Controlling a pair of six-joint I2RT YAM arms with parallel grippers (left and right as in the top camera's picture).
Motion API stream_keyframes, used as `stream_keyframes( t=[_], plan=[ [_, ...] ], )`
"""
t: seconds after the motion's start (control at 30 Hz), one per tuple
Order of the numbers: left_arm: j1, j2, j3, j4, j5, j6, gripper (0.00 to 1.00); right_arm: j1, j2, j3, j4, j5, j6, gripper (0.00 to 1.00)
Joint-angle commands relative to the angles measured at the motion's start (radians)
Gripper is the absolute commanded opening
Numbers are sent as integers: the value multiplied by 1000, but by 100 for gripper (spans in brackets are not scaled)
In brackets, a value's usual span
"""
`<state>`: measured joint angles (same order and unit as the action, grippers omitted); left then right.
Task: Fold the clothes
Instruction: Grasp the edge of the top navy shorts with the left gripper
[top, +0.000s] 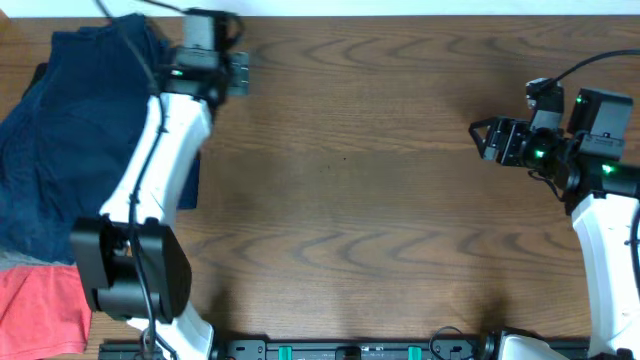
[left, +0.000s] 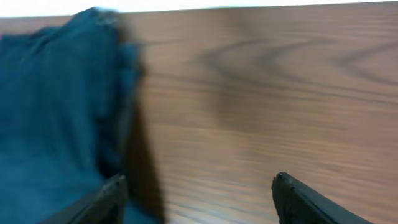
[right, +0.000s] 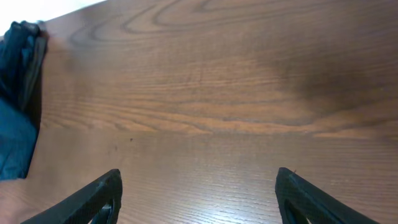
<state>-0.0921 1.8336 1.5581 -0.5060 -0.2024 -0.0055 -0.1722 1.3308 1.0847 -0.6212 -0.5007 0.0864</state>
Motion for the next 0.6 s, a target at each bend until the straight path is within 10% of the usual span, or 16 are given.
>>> stream_keyframes(
  t=[0.0,0.43,0.57],
  plan=[
    [79,81,0,11,-34,13,77,31,24,13,0,-11,-37,77],
    [209,256,0,49,-34,20,79,94,85,13,27,-4,-35,76],
    [209,270,0,36,-34,20,50,95,85,13,34,-4,-35,72]
  ],
)
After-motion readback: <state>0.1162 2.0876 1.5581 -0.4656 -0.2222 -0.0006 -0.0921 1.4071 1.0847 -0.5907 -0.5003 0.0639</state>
